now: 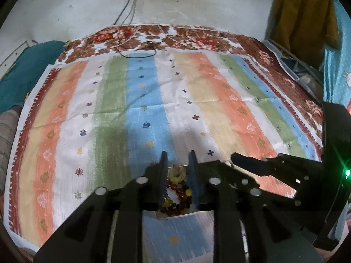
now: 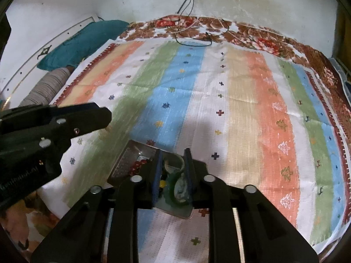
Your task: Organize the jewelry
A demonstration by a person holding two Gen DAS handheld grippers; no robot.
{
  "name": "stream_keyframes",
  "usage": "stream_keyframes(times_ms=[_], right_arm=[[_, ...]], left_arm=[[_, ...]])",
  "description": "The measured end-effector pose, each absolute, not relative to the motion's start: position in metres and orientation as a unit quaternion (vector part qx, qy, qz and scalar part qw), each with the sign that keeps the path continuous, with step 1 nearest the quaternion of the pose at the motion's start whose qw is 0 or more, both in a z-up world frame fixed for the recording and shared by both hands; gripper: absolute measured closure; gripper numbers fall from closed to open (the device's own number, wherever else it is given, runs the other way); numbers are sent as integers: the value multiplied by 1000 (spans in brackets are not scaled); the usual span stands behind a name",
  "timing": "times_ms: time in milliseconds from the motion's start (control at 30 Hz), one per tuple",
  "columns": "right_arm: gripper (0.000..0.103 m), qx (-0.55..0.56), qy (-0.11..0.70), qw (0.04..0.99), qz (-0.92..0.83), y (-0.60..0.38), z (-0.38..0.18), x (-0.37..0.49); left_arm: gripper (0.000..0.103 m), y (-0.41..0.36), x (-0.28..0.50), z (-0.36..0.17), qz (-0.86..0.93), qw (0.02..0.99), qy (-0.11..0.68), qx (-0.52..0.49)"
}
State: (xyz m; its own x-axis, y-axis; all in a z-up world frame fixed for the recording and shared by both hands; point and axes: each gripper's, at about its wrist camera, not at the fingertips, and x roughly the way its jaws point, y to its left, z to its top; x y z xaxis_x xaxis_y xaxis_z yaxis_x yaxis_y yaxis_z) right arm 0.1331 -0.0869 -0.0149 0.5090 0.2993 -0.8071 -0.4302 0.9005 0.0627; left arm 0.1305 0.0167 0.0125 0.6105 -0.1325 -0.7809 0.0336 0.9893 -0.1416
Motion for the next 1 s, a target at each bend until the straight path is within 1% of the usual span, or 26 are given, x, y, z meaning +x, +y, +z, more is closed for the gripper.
stream_keyframes(times_ms=[33, 67, 133, 233, 367, 433, 467, 533, 567, 633, 767, 800, 833, 933, 1000], right_arm=[[61, -74, 447, 866, 210, -87, -14, 133], [59, -75, 444, 868, 209, -87, -13, 132], [59, -73, 440, 871, 208, -91, -10, 130], [57, -66, 439, 872, 207, -96, -8, 127], [51, -64, 427, 879, 203, -107, -1, 119], [46, -61, 422, 882, 201, -112, 2, 115], [44, -60, 418, 884, 201, -115, 4, 111], [40, -62, 413, 887, 197, -122, 6, 106], [38, -63, 410, 888, 196, -124, 7, 103], [34, -67, 407, 890, 195, -127, 7, 97], [29, -65, 404, 891, 198, -134, 7, 88], [25, -63, 403, 891, 199, -135, 8, 86], [24, -63, 401, 892, 199, -136, 8, 85], [20, -64, 396, 895, 198, -140, 9, 79], [16, -61, 394, 895, 200, -143, 9, 77]], left_arm=[[77, 19, 130, 13, -42, 896, 438, -58], [77, 21, 129, 14, -41, 897, 437, -63], [73, 25, 127, 16, -39, 896, 436, -70], [70, 28, 120, 16, -35, 896, 438, -73], [63, 28, 107, 16, -42, 896, 435, -73], [56, 27, 100, 15, -45, 896, 435, -72], [55, 27, 95, 15, -48, 897, 434, -70], [47, 25, 88, 14, -51, 898, 432, -66], [46, 24, 84, 14, -53, 898, 431, -64], [37, 23, 76, 14, -54, 901, 427, -59], [28, 22, 68, 11, -48, 903, 425, -49], [24, 22, 67, 11, -47, 902, 425, -50], [20, 22, 65, 10, -47, 903, 425, -51], [13, 21, 57, 11, -49, 909, 411, -43], [10, 18, 52, 13, -47, 916, 398, -31]])
